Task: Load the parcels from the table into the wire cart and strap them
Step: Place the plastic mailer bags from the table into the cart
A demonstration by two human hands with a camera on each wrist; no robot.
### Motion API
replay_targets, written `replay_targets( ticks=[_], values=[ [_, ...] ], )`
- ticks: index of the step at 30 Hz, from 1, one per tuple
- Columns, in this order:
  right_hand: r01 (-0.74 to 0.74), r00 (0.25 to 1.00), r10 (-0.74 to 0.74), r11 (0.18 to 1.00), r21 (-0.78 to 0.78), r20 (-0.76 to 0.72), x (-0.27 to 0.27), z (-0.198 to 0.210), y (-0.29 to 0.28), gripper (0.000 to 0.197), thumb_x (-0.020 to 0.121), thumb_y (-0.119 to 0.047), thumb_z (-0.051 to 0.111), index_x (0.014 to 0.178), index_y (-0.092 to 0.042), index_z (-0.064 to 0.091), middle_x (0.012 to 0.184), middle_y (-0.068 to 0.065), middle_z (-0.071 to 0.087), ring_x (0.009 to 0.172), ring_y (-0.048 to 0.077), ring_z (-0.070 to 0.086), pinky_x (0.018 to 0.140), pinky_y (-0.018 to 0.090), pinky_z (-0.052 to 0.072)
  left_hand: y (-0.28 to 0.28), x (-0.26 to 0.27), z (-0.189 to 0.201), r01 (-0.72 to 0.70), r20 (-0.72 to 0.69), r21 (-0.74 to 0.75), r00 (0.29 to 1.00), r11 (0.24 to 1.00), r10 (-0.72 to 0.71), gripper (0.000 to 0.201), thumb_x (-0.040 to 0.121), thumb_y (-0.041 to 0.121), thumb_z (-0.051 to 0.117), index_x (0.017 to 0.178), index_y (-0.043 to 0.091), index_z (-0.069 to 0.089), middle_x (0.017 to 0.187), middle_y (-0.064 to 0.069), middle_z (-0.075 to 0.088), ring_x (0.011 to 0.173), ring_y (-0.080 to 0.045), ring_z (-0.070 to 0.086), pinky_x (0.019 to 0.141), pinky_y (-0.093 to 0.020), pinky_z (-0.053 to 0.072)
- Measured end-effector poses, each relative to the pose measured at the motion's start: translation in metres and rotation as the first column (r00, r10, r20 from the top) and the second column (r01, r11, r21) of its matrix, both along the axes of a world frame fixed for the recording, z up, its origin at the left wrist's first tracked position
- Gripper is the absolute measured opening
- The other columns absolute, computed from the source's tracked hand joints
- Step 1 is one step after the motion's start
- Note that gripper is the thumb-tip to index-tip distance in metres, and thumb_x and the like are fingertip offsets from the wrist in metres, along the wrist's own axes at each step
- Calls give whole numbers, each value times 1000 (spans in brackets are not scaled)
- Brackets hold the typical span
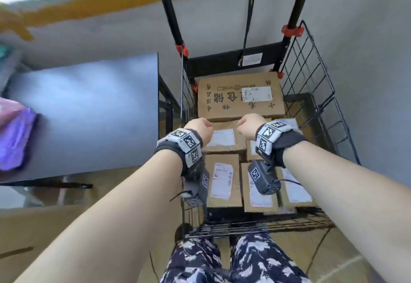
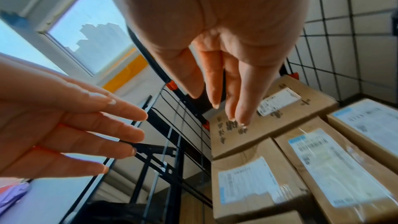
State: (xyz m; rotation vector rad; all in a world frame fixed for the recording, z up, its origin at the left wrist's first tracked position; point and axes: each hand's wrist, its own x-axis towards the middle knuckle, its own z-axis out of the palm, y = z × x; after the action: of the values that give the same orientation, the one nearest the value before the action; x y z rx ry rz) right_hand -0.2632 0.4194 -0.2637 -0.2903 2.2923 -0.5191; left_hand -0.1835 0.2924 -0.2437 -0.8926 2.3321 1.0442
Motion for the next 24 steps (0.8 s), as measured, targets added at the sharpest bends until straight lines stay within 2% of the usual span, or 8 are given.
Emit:
replay_targets(
  ticks=[3,8,11,13,15,17,21,24],
  values=[
    [-41,996,40,999,-6,-80,16,34,-20,31,91,-14,49,113,-2,66,116,14,67,104,30,64,93,38,52,-14,19,32,31,-73,-79,997,996,-37,32,95,19,45,122,12,62,121,-8,63,110,-25,61,97,-37,49],
    [-91,987,79,993,-75,-142,59,73,-61,31,87,-14,53,111,-2,69,116,14,67,103,29,64,91,36,53,-63,79,72,-6,-125,-144,992,990,-12,32,96,18,43,123,10,60,119,-12,65,111,-29,61,96,-36,50],
    [-117,981,96,986,-117,-169,103,96,-105,30,88,-17,54,108,1,67,106,16,68,94,29,64,85,35,53,-110,133,87,-39,-145,-176,989,984,13,33,96,18,45,123,6,60,123,-14,62,115,-30,58,98,-38,48],
    [-153,973,124,978,-144,-193,138,110,-142,22,87,-18,56,97,-1,66,90,13,64,84,27,61,75,31,52,-144,175,98,-98,-182,-178,981,979,65,31,95,17,47,121,6,61,123,-16,63,115,-31,59,98,-39,48],
    [-185,972,149,962,-202,-183,175,123,-183,12,85,-16,59,91,-8,64,82,10,59,76,24,57,76,34,53,-178,215,111,-153,-221,-198,969,968,108,30,94,13,48,119,3,62,121,-19,63,114,-33,59,98,-40,48],
    [-264,954,219,937,-229,-204,212,134,-226,17,83,-13,58,93,-4,69,77,11,61,71,24,58,76,36,55,-212,254,123,-200,-244,-243,960,949,140,32,94,13,48,119,1,63,118,-20,65,112,-33,60,96,-38,48],
    [-432,888,366,871,-234,-279,276,154,-293,22,84,-12,60,99,-1,71,84,11,65,77,22,58,85,39,54,-269,323,142,-297,-278,-290,936,910,217,30,93,16,49,113,3,67,113,-21,66,109,-33,61,94,-34,49],
    [-513,839,436,834,-204,-326,306,163,-332,24,84,-15,59,100,-2,72,86,10,65,79,21,58,83,34,53,-302,363,151,-349,-287,-329,922,877,260,27,94,16,49,109,3,68,114,-17,65,112,-27,58,97,-29,44]
  ],
)
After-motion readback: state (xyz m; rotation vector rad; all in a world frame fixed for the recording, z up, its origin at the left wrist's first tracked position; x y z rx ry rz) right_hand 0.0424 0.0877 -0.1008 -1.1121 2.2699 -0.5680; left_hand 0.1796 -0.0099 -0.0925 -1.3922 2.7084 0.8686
